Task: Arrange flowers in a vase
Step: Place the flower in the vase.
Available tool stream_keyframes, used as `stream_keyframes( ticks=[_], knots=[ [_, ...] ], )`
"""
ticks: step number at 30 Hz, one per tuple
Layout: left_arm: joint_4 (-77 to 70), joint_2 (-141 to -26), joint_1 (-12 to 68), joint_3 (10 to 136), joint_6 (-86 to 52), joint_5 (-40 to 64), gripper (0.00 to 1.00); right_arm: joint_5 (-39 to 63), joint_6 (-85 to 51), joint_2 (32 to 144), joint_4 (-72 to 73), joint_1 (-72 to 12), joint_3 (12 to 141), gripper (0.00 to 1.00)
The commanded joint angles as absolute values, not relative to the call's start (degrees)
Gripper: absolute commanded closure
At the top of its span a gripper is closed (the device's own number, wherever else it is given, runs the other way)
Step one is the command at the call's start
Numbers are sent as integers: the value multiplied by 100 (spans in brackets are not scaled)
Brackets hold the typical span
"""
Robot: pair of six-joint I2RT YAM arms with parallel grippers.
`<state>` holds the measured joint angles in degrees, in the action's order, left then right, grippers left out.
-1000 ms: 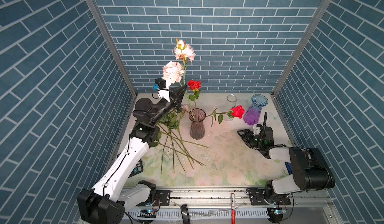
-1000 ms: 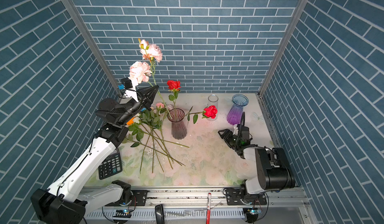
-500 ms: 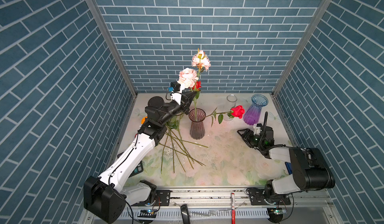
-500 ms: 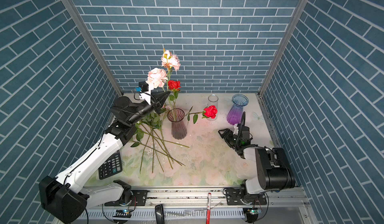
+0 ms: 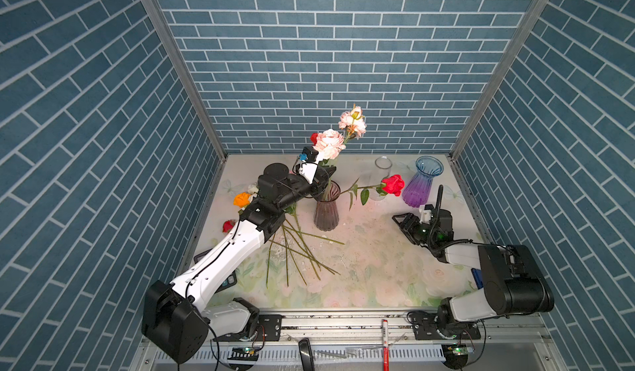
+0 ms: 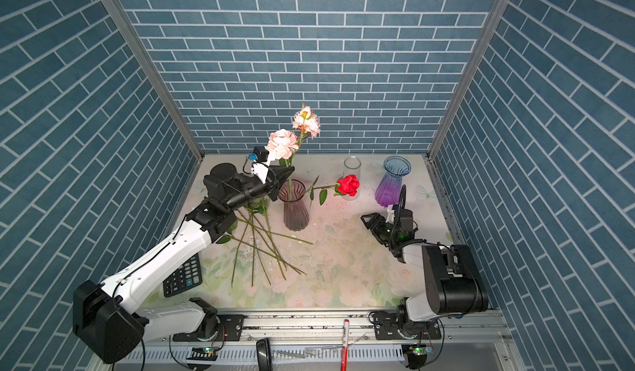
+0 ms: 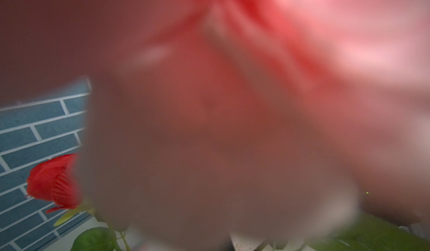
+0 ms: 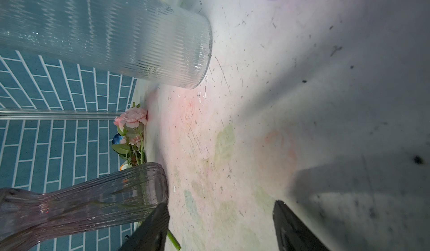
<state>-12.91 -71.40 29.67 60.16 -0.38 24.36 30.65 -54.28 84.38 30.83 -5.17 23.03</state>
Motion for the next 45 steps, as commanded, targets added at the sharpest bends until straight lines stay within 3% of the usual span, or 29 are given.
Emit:
stream_keyframes(
  ticks=[1,6,9,11,30,41,45],
  knots=[
    [-923,-7171,3004,5899,141,2207,99,3164,-5655,8484,3208,-484,2268,28],
    [-811,-7253,2999,5930,108,2206,91,3182,-5659,8496,3207,-483,2283,28],
    [-826,-7282,2998,5950,74,2207,70,3182,-5654,8499,3207,-476,2281,28],
    [-825,-7286,3003,5976,62,2197,63,3182,-5656,8505,3204,-475,2281,28],
    [-615,-6892,2998,5590,-26,1760,59,3198,-5660,8464,3216,-475,2252,28],
    [-736,-5482,2990,4019,132,1591,23,3200,-5660,8524,3180,-475,2296,27],
    [-852,-5325,2980,3530,149,1635,16,3186,-5652,8529,3173,-476,2302,27]
  ],
)
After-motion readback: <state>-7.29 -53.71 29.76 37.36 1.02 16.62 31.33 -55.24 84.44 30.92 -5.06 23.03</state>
